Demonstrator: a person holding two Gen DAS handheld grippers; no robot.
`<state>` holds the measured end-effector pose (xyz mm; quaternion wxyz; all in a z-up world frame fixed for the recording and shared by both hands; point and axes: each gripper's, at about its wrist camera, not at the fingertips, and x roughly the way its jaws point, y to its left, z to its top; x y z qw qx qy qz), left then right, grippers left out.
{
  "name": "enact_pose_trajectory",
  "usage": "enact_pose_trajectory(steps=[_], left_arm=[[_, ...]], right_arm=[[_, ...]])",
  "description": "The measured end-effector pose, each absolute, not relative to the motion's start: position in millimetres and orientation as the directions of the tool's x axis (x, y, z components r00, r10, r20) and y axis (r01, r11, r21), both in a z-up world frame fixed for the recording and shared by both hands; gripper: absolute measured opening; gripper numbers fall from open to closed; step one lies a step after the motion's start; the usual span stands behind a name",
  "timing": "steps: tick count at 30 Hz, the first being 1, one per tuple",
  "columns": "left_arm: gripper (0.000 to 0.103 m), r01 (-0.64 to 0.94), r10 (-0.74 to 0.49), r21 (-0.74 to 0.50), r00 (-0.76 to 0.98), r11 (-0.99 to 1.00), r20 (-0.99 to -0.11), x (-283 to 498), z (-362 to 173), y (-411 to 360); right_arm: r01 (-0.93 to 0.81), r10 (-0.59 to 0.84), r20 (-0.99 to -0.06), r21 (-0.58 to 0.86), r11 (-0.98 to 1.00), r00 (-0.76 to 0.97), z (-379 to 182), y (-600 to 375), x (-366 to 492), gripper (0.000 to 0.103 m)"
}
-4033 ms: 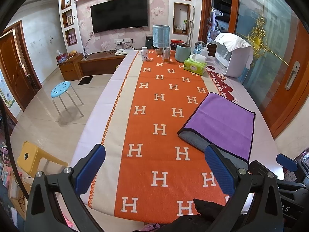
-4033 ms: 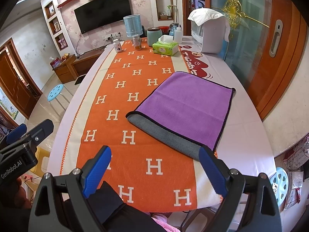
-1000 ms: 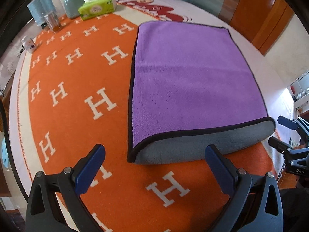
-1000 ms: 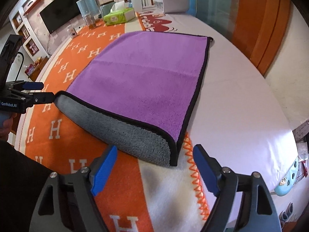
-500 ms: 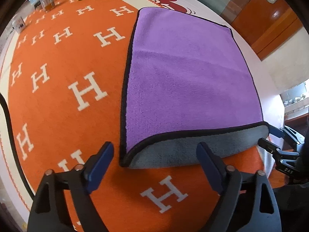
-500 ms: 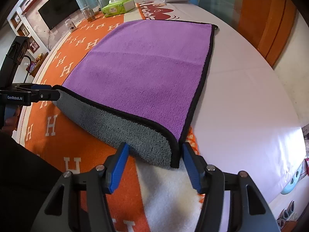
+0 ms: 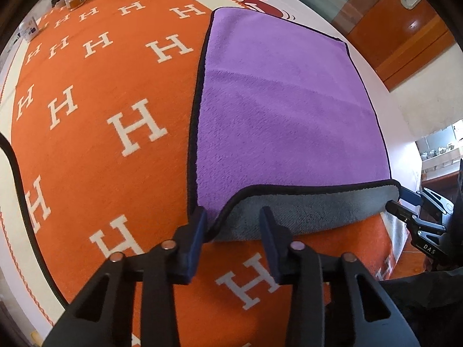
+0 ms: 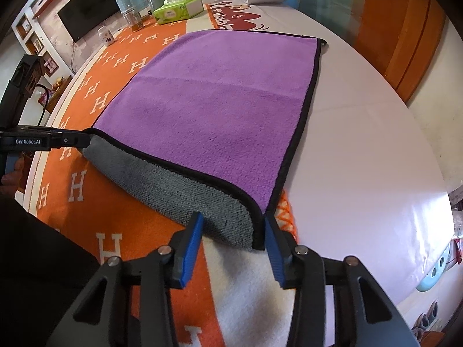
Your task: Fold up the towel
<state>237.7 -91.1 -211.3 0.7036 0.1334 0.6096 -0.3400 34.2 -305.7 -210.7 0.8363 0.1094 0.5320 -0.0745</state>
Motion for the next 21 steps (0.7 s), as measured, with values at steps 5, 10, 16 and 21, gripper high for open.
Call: enact_pose_trajectory(steps=[5, 10, 16, 21], left_arm=[[0.016, 0.641, -0.288, -0.204, 0.028, 0.74, -0.957, 240.7, -216.4, -89.4], [0.01, 0.658, -0.265, -0.183, 0.026, 0.731, -0.964, 239.7, -219.3, -92.2], [0.006, 0.668, -0.25, -0.166, 0.032, 0.725, -0.968, 236.8, -220.4, -95.6], [0.005, 0.665, -0.252, -0.163, 0.039, 0.729, -0.967, 235.6, -219.0, -94.6]], right_arm=[[0.242, -0.016, -0.908, 0.094, 0.966, 0.418, -210.2, -306.2, 32.6, 0.033], [0.248, -0.027, -0.911, 0.084, 0.965, 0.412, -209.6, -308.7, 30.2, 0.022], [0.253, -0.035, -0.915, 0.074, 0.965, 0.403, -209.6, -312.5, 30.1, 0.005], [0.245, -0.039, -0.911, 0.069, 0.967, 0.41, -206.8, -312.4, 30.7, 0.003]])
